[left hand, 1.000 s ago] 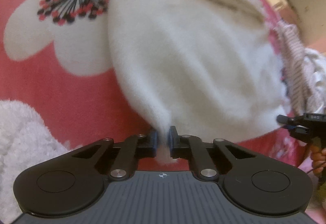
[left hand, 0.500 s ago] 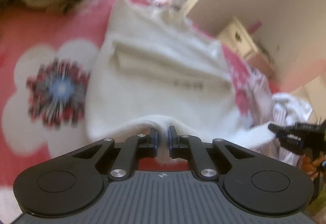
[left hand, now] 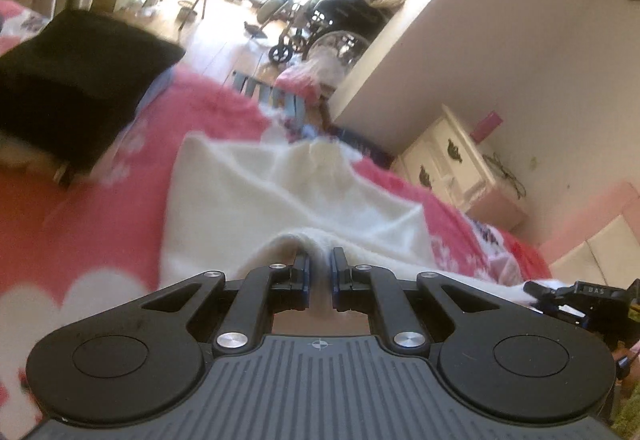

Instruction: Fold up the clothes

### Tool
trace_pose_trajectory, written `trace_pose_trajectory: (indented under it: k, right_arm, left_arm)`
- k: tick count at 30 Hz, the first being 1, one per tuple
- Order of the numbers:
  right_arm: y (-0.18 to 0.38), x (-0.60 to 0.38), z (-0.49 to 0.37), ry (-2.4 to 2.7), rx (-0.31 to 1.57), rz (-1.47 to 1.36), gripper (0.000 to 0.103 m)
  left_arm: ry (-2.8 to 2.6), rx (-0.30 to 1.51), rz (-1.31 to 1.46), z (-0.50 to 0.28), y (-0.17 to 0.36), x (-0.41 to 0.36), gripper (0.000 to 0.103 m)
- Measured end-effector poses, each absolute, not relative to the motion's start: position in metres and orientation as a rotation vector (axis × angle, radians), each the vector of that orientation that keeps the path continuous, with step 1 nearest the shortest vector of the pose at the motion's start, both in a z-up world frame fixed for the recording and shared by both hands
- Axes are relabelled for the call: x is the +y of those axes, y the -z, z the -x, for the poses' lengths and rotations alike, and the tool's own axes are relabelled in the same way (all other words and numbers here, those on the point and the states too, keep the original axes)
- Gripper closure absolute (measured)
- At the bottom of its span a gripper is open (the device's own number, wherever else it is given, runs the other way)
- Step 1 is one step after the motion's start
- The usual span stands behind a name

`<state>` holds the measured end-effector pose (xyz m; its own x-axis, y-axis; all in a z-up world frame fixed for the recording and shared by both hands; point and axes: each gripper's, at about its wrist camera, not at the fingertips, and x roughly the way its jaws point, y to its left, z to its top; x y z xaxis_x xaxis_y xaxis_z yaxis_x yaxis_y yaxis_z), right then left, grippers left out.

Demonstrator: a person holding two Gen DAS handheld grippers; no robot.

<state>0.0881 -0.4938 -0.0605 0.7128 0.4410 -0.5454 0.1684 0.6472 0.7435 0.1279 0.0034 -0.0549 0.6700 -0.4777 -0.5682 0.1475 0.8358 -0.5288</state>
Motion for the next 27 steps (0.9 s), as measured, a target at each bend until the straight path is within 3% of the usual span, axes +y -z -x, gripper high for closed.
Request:
trace_pose_trajectory:
  k: [12, 21, 23, 24, 25, 27]
  right_arm:
    - [0.060, -0.481, -0.218, -0.223, 0.754, -0.801, 0.092]
    - [0.103, -0.456, -0.319, -0.183, 0.713, -0.793, 0.092]
    - [0.138, -0.454, -0.339, -0.136, 0.745, -0.841, 0.087]
    - [0.158, -0.456, -0.349, -0.104, 0.789, -0.892, 0.084]
    - [0.179, -0.458, -0.356, -0.064, 0.844, -0.960, 0.074]
    - [0.201, -0.462, -0.357, -0.016, 0.894, -1.064, 0.071]
  left_arm:
    - [0.320, 0.705, 0.474, -0.241, 0.061, 0.011, 0.095]
    - [0.235, 0.733, 0.439, -0.334, 0.107, 0.019, 0.095]
    - [0.211, 0.812, 0.503, -0.350, 0.134, 0.020, 0.092]
    - [0.199, 0.851, 0.535, -0.358, 0.147, 0.021, 0.086]
    - [0.187, 0.890, 0.567, -0.366, 0.160, 0.022, 0.083]
    - [0.166, 0.941, 0.661, -0.376, 0.180, 0.027, 0.079]
